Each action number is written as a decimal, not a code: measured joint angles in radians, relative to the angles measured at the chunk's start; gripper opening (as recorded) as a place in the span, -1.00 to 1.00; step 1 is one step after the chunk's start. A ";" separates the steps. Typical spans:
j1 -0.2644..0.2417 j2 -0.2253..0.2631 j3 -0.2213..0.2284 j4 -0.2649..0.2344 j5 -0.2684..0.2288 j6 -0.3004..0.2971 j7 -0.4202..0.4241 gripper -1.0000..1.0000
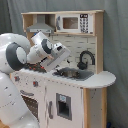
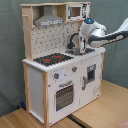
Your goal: Play with the kitchen
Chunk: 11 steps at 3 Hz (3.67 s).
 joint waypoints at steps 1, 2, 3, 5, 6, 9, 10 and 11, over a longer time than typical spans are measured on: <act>0.000 0.100 0.010 0.000 0.025 -0.011 0.006 1.00; 0.000 0.170 0.008 0.028 0.081 -0.046 0.003 1.00; 0.000 0.239 0.015 0.071 0.082 -0.111 -0.006 1.00; 0.000 0.370 0.028 0.149 0.056 -0.227 -0.065 1.00; -0.003 0.389 0.025 0.176 0.008 -0.288 -0.130 1.00; 0.026 0.587 0.077 0.234 -0.186 -0.319 -0.192 1.00; 0.071 0.652 0.078 0.274 -0.221 -0.362 -0.192 1.00; 0.096 0.674 0.079 0.289 -0.237 -0.395 -0.191 1.00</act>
